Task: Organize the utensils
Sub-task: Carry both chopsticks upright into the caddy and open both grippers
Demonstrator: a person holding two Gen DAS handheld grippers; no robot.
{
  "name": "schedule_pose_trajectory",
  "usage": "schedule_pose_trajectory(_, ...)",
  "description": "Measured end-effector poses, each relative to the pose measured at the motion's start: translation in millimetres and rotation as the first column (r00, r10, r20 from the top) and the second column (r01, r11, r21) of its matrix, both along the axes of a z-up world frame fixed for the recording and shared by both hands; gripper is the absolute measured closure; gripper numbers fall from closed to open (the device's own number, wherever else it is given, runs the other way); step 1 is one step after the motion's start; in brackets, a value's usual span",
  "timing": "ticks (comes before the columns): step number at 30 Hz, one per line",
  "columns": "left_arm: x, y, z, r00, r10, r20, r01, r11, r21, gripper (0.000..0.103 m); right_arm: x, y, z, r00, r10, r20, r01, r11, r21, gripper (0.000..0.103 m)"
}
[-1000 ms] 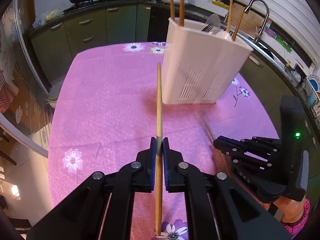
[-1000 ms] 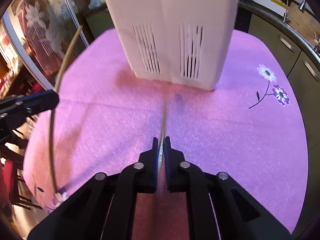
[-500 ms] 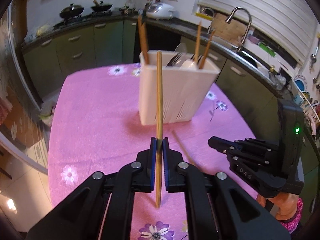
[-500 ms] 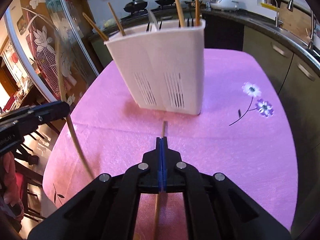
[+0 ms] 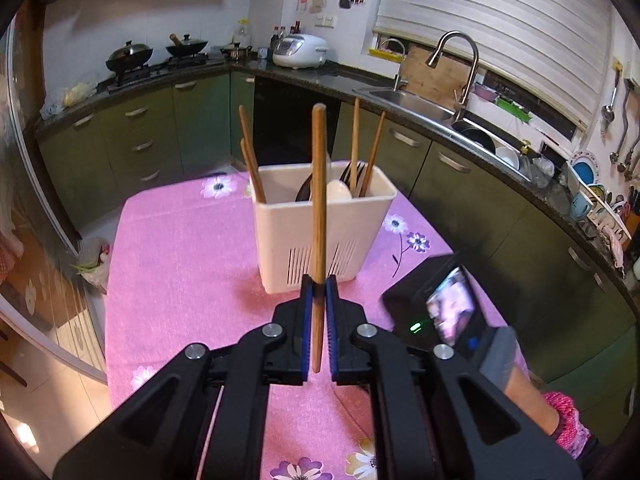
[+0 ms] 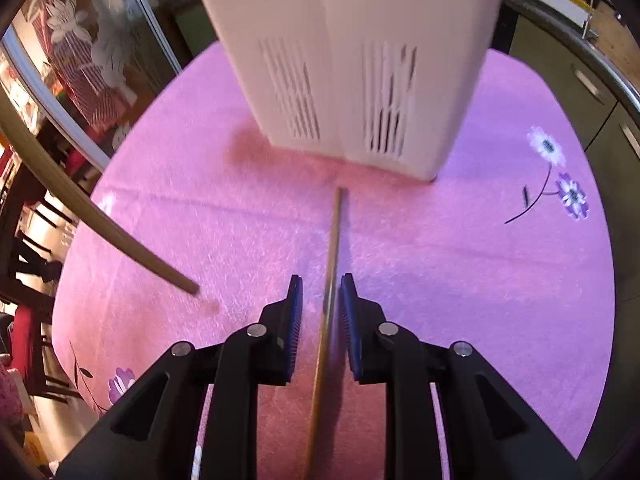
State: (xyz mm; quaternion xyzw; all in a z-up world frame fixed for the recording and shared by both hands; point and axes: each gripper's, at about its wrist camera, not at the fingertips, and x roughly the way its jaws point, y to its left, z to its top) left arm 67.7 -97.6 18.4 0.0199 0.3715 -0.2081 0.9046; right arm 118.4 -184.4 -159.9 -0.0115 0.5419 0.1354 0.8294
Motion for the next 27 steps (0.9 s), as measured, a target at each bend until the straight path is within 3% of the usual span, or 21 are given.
schedule_pose_trajectory(3,0,0,10,1.000,-0.006,0.023,0.006,1.000,-0.004,0.096,-1,2,-3,1.000,0.000,-0.010,0.000,0.999,-0.036,0.082)
schedule_pose_trajectory(5,0,0,14,0.999,-0.012,0.030,0.012,1.000,-0.008,0.096,-2,4,-3,1.000,0.005,0.001,-0.004,0.997,-0.081,0.093)
schedule_pose_trajectory(9,5,-3,22,0.999,-0.026,0.028,0.027,0.999,-0.019,0.096,-6,-1,2,1.000,0.009,0.005,-0.008,0.999,-0.041,0.096)
schedule_pose_trajectory(20,24,-16,76,0.988,-0.005,0.153,0.007,1.000,-0.014,0.096,-25,-47,39,0.994,-0.052,0.096,0.038,0.990,0.134,0.097)
schedule_pose_trajectory(27,49,-22,103,0.975,0.047,0.219,-0.041,0.999,-0.034,0.096,-27,-62,59,0.989,-0.058,0.137,0.031,0.981,0.191,0.097)
